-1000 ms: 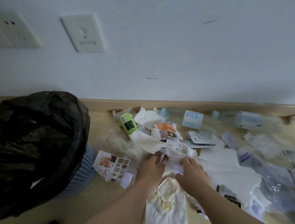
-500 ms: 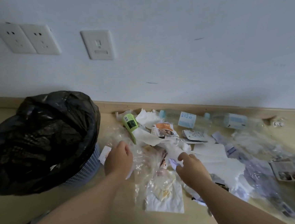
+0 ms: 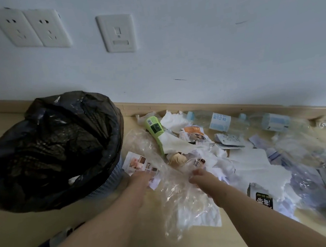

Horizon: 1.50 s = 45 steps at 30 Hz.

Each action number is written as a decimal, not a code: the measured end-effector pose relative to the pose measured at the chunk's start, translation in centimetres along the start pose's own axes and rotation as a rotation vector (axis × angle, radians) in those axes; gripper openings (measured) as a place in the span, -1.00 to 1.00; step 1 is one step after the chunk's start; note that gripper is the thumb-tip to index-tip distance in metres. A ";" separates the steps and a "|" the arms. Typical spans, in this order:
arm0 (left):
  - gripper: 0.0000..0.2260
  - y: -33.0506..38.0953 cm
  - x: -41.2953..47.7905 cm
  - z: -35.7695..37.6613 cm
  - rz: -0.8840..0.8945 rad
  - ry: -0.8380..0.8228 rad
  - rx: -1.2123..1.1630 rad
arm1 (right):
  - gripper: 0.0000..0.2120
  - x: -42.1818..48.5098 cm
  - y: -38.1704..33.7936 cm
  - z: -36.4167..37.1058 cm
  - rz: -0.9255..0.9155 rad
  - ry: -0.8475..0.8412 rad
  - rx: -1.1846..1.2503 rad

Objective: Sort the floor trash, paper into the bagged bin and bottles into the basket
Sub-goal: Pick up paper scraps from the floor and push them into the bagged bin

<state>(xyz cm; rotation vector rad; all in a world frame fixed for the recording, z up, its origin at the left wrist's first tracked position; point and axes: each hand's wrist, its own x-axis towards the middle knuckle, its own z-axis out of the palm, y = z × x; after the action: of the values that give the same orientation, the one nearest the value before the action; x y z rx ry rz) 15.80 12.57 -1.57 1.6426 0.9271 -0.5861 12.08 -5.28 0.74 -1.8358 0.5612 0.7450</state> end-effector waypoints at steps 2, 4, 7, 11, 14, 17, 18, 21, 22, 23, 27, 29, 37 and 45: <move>-0.80 -0.4 0.0 0.0 0.015 0.113 0.009 | -0.61 -0.4 0.0 0.3 0.025 -0.056 0.008; -0.81 -0.8 0.1 -0.4 0.047 0.196 0.007 | -0.66 -0.3 0.3 0.3 -0.005 0.001 -0.010; -0.94 -0.2 -0.4 -1.4 0.263 0.232 0.136 | -0.79 -0.4 0.6 -0.6 -0.099 0.193 -0.146; -0.84 1.9 -2.5 -1.3 0.500 0.323 0.185 | -0.84 -1.1 0.5 -3.1 -0.207 0.310 -0.311; -0.87 3.8 -4.4 -0.2 0.611 0.371 0.149 | -0.74 -1.8 -0.2 -5.2 -0.274 0.402 -0.280; -0.81 5.9 -6.6 1.5 0.751 0.349 0.085 | -0.58 -2.3 -1.0 -6.8 -0.336 0.458 -0.072; -0.79 6.5 -7.2 2.1 0.781 0.327 0.069 | -0.53 -2.6 -1.3 -7.2 -0.332 0.468 0.042; -0.73 7.4 -8.8 4.0 0.783 0.261 0.069 | -0.58 -3.4 -2.2 -7.9 -0.305 0.459 0.374; -0.72 7.4 -9.1 4.6 0.763 0.239 0.077 | -0.66 -3.7 -2.7 -7.9 -0.309 0.433 0.459; -0.71 7.4 -9.5 5.2 0.732 0.218 0.077 | -0.76 -4.0 -3.1 -7.9 -0.323 0.403 0.527; -0.82 6.7 -10.6 7.8 0.549 0.049 -0.005 | -0.95 -3.9 -3.8 -6.6 -0.394 0.393 0.375; -0.89 6.2 -11.0 8.8 0.466 -0.072 -0.098 | -0.93 -3.6 -3.5 -6.0 -0.417 0.453 0.066; -0.84 5.2 -9.7 9.4 0.470 -0.069 -0.241 | -0.61 -2.9 -1.3 -5.0 -0.462 0.350 -0.199; -0.73 4.7 -9.2 9.7 0.536 -0.061 -0.088 | -0.42 -3.9 -1.4 -5.7 -0.275 0.104 0.323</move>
<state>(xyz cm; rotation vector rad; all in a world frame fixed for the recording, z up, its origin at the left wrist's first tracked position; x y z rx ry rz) 15.22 0.36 5.63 1.6908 0.4290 -0.2204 11.61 -9.98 6.00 -1.6127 0.4534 0.3530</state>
